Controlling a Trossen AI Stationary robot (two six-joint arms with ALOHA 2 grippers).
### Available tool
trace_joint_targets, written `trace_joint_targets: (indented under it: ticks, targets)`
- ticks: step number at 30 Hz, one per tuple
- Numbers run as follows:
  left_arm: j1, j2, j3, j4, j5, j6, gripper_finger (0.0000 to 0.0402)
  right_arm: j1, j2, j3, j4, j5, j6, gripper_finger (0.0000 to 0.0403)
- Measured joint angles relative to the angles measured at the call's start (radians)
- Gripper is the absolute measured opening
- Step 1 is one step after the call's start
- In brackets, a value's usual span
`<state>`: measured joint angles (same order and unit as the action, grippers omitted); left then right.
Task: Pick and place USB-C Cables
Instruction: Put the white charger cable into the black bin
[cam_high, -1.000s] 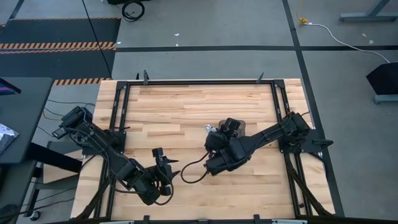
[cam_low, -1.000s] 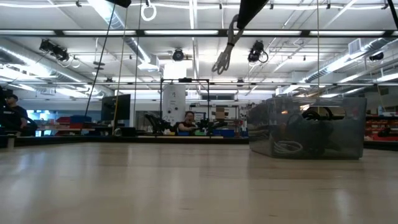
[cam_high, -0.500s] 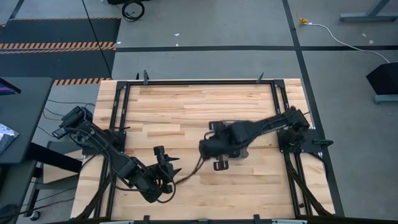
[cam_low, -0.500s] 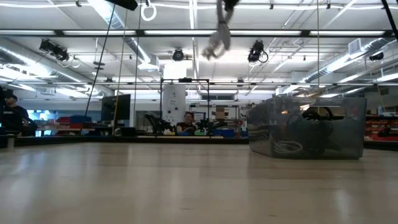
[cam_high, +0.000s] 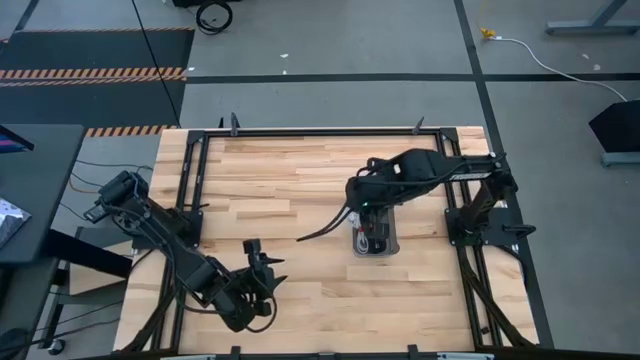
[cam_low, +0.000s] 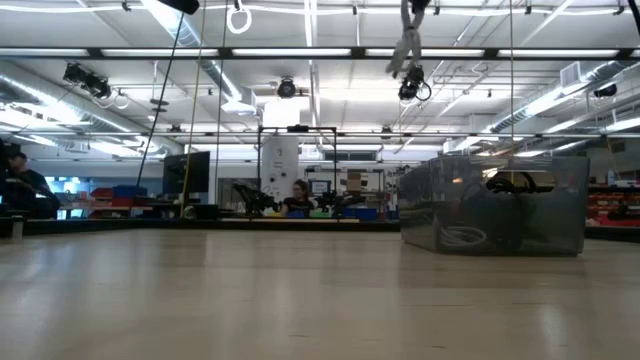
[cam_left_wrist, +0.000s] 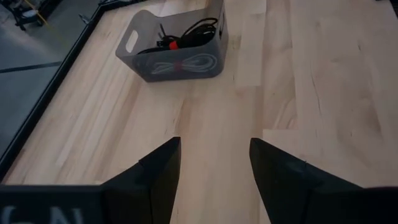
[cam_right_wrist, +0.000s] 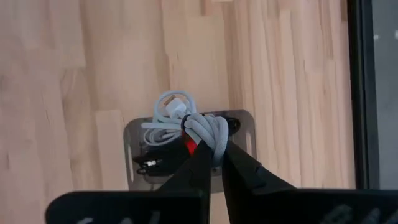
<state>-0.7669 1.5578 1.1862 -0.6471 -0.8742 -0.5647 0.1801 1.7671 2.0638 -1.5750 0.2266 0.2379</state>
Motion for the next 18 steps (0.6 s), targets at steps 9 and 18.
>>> trace_joint_targets:
  ticks: [9, 18]
  targets:
    - [-0.006, 0.000, 0.000, -0.002, 0.000, -0.034, 0.0199, 0.018, -0.006, -0.311, 0.004, 0.026, 0.103, 0.0021]
    - [-0.006, 0.000, 0.000, -0.001, 0.000, -0.056, 0.0199, 0.065, -0.007, -0.570, 0.004, 0.258, 0.359, 0.0024]
